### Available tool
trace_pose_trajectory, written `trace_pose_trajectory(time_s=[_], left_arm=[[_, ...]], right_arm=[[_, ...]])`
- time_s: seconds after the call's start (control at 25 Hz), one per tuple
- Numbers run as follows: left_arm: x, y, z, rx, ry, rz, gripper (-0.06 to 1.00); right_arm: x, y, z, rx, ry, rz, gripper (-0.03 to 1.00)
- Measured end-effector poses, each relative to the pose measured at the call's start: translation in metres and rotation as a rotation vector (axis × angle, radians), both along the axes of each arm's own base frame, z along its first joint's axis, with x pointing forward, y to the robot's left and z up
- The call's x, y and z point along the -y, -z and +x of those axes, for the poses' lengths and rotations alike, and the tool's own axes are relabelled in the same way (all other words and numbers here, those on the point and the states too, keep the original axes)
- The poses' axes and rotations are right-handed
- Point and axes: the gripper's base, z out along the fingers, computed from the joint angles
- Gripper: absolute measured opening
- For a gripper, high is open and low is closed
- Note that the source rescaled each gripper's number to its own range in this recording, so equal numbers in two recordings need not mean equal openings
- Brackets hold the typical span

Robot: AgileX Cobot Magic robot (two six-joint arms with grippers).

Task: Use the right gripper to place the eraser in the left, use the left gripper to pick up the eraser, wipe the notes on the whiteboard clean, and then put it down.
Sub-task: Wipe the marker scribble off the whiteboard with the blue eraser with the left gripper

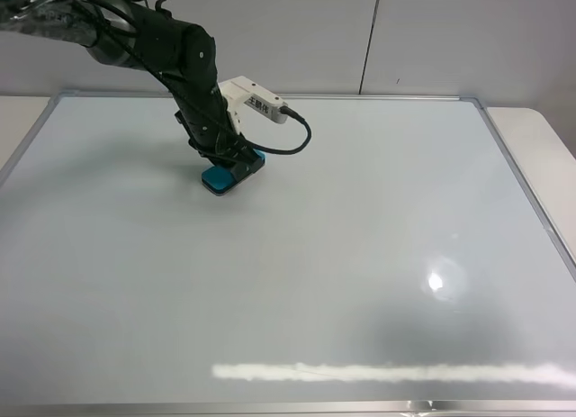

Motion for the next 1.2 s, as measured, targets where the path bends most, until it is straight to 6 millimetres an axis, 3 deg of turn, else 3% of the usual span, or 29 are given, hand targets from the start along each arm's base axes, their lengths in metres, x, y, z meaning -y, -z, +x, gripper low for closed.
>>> trace_pose_trajectory(time_s=[0.2,0.56,0.76,1.0,1.2], left_arm=[[-0.011,0.000,0.015,-0.015,-0.021,-0.020,0.01],[-0.055,-0.005,0.061,0.036,-0.080,-0.033,0.01],[-0.068,-0.008,0.073,0.026,-0.089,-0.022,0.01],[-0.053,-0.009,0.070,0.014,-0.048,-0.002,0.01],[-0.010,-0.007,0.052,-0.011,0.037,-0.001,0.01]], right_arm=[[0.000,0.000,0.000,0.000,0.000,0.000,1.00],[0.000,0.000,0.000,0.000,0.000,0.000,1.00],[0.000,0.000,0.000,0.000,0.000,0.000,1.00],[0.000,0.000,0.000,0.000,0.000,0.000,1.00],[0.000,0.000,0.000,0.000,0.000,0.000,1.00]])
